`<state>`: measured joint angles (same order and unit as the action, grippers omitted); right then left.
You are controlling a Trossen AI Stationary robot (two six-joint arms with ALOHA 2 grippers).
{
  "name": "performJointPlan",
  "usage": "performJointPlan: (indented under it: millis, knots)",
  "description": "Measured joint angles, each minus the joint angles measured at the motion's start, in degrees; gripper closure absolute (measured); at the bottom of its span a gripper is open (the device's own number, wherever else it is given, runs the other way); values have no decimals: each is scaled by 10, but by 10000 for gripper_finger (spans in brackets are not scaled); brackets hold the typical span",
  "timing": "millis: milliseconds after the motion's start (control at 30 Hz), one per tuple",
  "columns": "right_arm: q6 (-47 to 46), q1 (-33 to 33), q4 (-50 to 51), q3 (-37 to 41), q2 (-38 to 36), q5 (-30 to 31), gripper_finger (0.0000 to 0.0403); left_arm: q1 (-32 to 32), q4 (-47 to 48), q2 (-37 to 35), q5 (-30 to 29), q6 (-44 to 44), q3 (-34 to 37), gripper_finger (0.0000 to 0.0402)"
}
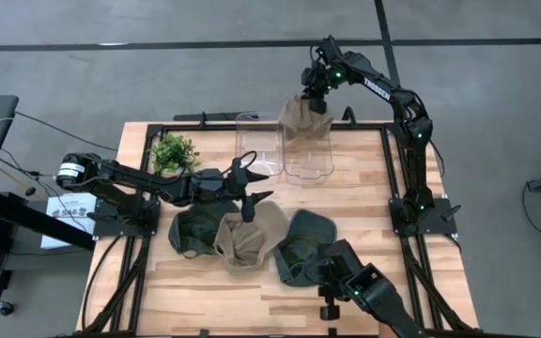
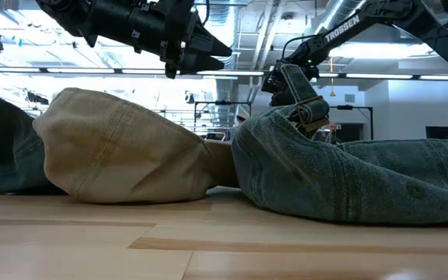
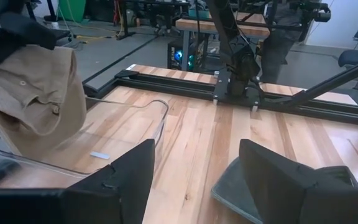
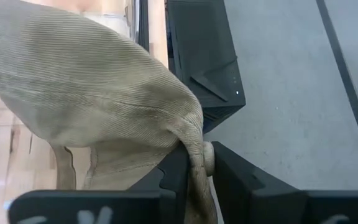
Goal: Pick & Place hat
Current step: Put the right brown cap into the right transparent bin
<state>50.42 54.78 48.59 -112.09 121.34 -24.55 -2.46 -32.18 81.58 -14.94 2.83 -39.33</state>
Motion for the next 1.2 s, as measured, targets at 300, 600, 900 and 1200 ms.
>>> performJointPlan:
  millis: [300, 600, 900, 1200]
  knots:
    - [-22, 0, -18, 0, 0, 5, 281, 0, 1, 0, 0, 0, 0, 169]
    - [-34, 0, -10, 0, 0, 6, 196, 0, 2, 0, 0, 0, 0, 169]
    - [-39, 8, -9, 0, -2, 40, 169, 0, 2, 0, 0, 0, 0, 169]
    - [-39, 23, -25, 0, -2, 39, 178, 0, 2, 0, 0, 0, 0, 169]
